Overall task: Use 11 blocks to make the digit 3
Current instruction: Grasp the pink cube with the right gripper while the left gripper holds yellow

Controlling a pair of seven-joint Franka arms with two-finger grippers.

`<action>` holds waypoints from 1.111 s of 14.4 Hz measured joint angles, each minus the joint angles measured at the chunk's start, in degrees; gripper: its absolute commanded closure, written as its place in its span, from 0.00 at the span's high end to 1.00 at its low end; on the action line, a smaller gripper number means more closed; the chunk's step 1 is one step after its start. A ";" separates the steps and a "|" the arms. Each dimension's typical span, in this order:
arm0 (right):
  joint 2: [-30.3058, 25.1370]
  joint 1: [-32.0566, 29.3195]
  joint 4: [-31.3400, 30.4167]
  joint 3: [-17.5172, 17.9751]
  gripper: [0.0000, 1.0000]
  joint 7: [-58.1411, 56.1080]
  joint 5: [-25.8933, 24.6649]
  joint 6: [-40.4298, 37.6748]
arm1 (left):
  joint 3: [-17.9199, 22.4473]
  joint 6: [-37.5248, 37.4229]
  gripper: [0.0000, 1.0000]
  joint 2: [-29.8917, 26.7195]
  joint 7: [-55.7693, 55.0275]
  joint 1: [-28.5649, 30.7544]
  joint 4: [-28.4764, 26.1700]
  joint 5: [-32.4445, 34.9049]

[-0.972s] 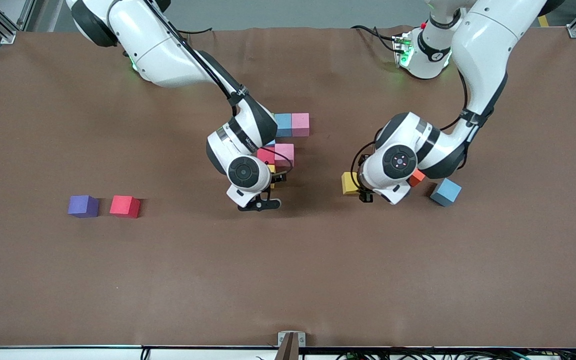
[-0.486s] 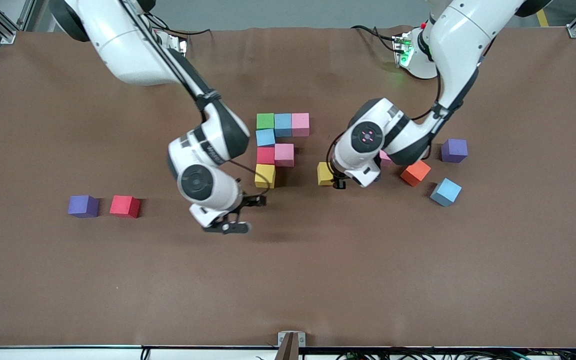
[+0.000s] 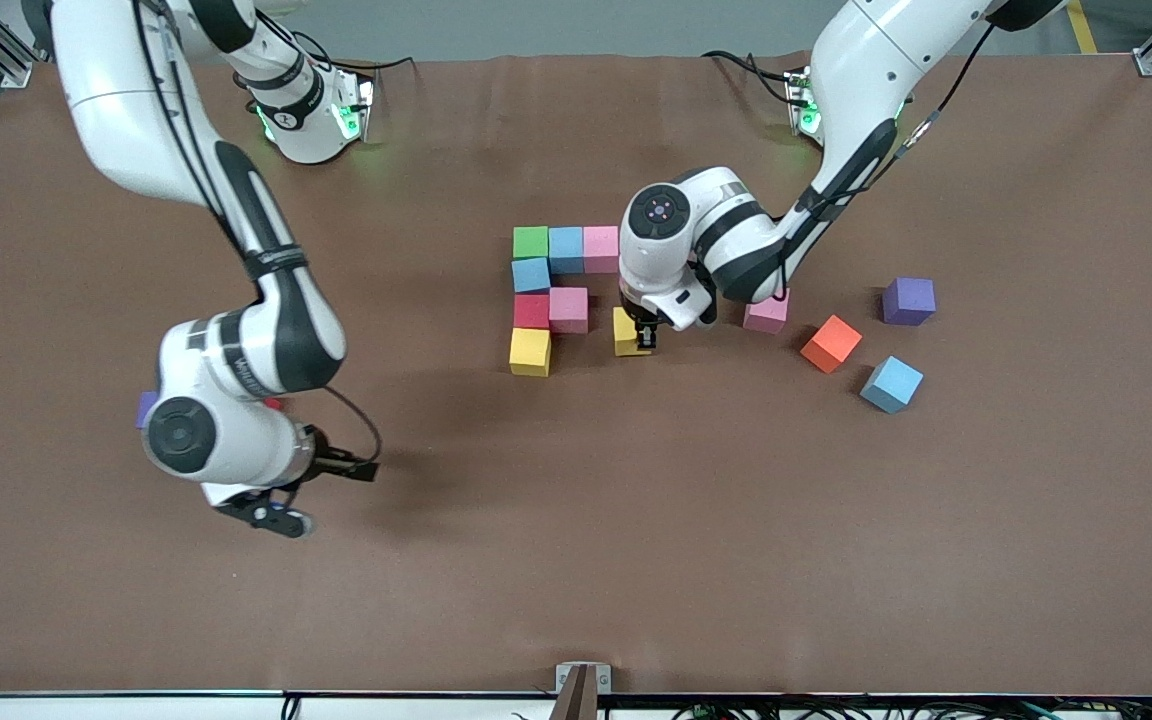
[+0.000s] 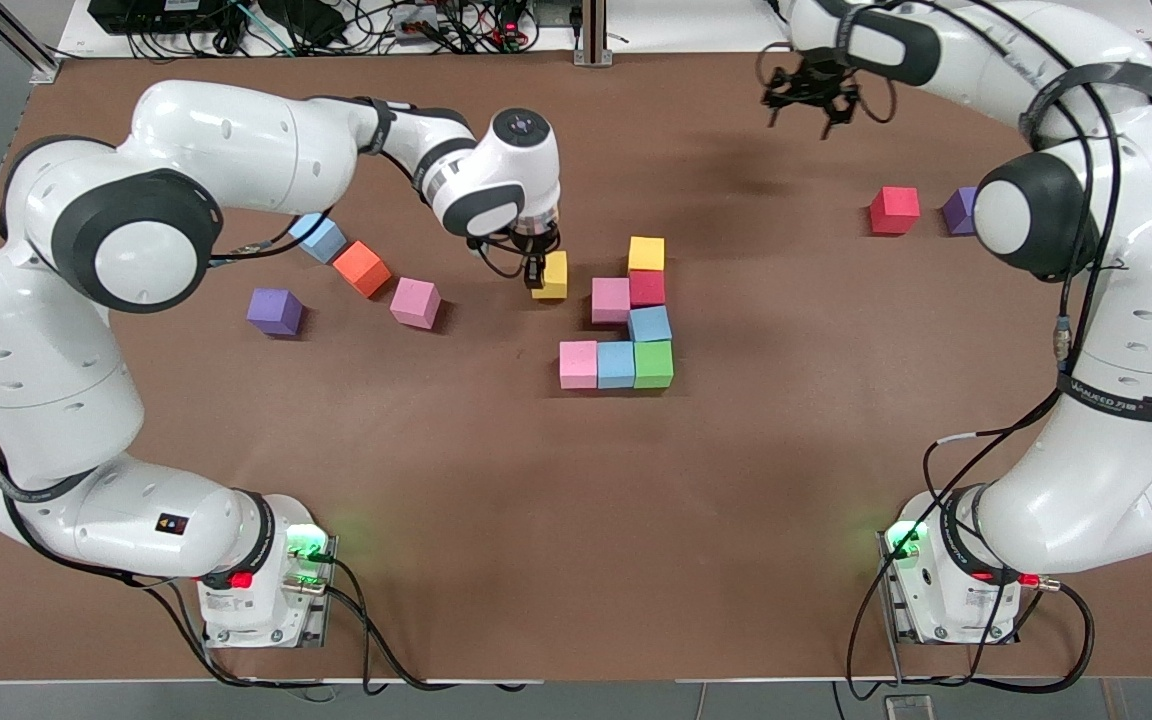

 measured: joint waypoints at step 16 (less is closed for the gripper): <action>-6.39 -12.36 -17.24 0.15 1.00 -29.28 -4.80 3.35 | -0.01 2.24 0.15 1.28 -4.06 -3.48 -0.41 0.80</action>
